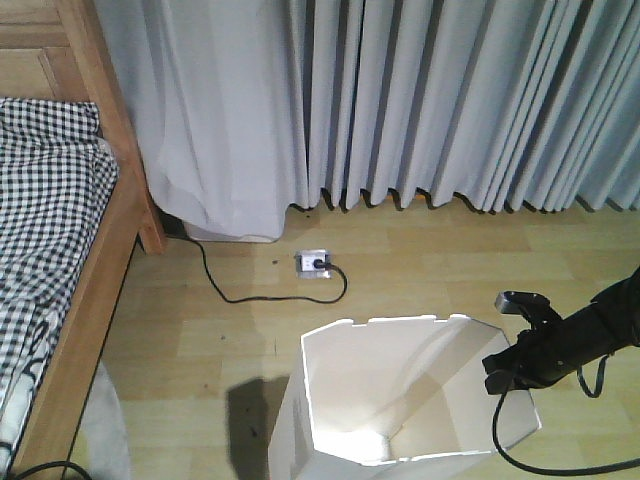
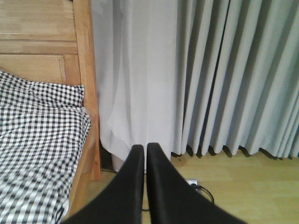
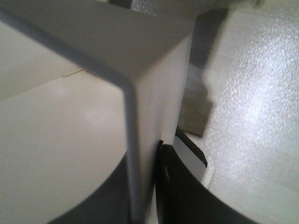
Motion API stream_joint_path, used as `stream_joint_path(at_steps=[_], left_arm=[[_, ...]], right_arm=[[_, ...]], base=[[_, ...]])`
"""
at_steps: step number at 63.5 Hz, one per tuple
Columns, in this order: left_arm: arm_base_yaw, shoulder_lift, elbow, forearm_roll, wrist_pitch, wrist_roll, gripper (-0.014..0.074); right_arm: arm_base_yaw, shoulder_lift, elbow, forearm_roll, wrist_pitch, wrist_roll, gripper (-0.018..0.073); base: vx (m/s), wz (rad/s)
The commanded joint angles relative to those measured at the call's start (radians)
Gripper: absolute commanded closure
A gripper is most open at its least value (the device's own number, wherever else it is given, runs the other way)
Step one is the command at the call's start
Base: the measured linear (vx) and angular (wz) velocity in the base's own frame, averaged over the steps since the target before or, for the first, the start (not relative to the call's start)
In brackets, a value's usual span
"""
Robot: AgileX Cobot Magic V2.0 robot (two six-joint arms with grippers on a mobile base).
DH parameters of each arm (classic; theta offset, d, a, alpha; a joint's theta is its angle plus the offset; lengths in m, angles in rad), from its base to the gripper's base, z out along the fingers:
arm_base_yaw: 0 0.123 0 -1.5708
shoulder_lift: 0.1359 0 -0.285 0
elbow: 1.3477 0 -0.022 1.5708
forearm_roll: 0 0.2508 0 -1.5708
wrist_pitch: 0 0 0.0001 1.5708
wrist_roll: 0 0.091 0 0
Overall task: Move trash bin to bedside with robot
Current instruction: 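Keep holding the bin while driving up beside the bed frame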
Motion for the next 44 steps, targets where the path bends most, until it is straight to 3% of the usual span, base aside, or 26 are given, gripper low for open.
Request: stream_joint_path(at_steps=[1, 44], left_arm=[[0.000, -0.013, 0.026, 0.000, -0.081, -0.002, 0.0602], [0.000, -0.013, 0.026, 0.000, -0.081, -0.002, 0.0602]], right_arm=[[-0.003, -0.079, -0.012, 0.056, 0.201, 0.002, 0.0566], [-0.003, -0.079, -0.012, 0.056, 0.201, 0.002, 0.0566]], base=[[0.24, 0.04], [0.23, 0.03]])
